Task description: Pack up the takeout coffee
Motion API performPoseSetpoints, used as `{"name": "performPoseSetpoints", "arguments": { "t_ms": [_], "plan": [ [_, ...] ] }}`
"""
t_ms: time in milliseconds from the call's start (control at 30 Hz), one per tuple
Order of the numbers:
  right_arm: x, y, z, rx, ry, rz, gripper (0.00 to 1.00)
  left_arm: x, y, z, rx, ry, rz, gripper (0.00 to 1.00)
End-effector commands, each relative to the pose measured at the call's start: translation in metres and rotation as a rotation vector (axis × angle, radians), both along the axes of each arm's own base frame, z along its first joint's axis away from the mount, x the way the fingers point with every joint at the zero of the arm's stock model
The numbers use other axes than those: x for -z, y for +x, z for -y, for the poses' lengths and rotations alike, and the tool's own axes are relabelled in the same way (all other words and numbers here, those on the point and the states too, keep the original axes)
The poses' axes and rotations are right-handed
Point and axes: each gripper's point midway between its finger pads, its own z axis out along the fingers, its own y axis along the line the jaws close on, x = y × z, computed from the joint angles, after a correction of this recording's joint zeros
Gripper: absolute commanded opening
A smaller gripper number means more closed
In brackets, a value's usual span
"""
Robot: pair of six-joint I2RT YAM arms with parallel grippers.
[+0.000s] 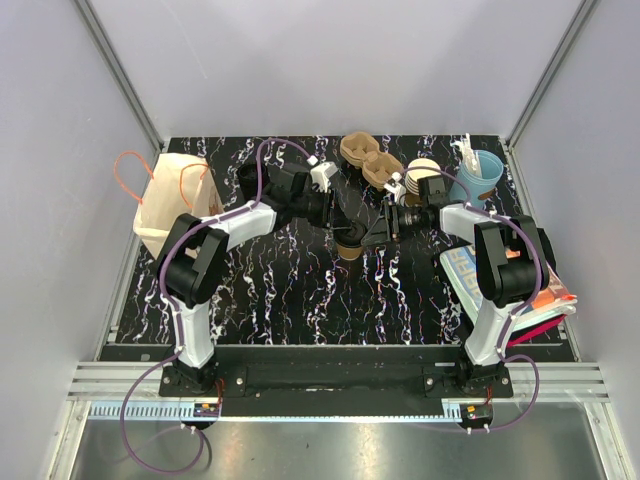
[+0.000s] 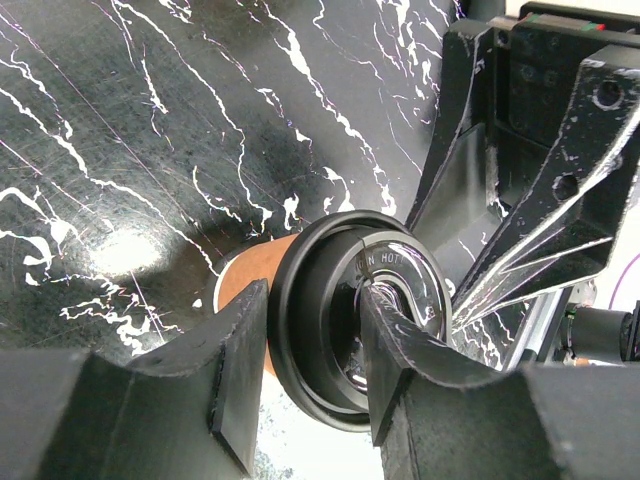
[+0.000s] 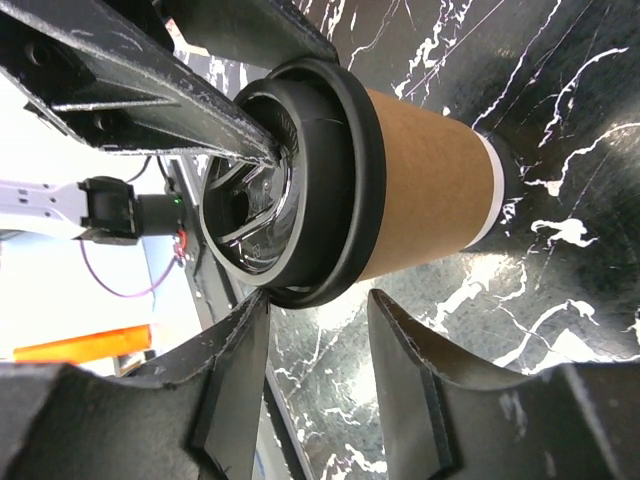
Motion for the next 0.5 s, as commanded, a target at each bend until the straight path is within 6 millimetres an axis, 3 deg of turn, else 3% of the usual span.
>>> {"name": "performPoseSetpoints", "arguments": {
  "t_ms": [0,167,367,467],
  "plan": [
    [-0.006,0.008,-0.003,0.047,0.028,0.009,0.48,0.097,-0.018,-0.043,-0.096,0.292,-0.149,0.32],
    [-0.002,0.007,-0.003,0.064,0.036,-0.022,0.45,0.097,-0.017,-0.043,-0.103,0.289,-0.156,0.31],
    [-0.023,0.003,-0.011,0.050,0.149,-0.044,0.45,0.101,-0.018,-0.044,-0.116,0.297,-0.167,0.29],
    [-0.017,0.004,-0.010,0.071,0.137,-0.050,0.40,0.102,-0.017,-0.044,-0.118,0.298,-0.167,0.29]
  ]
}}
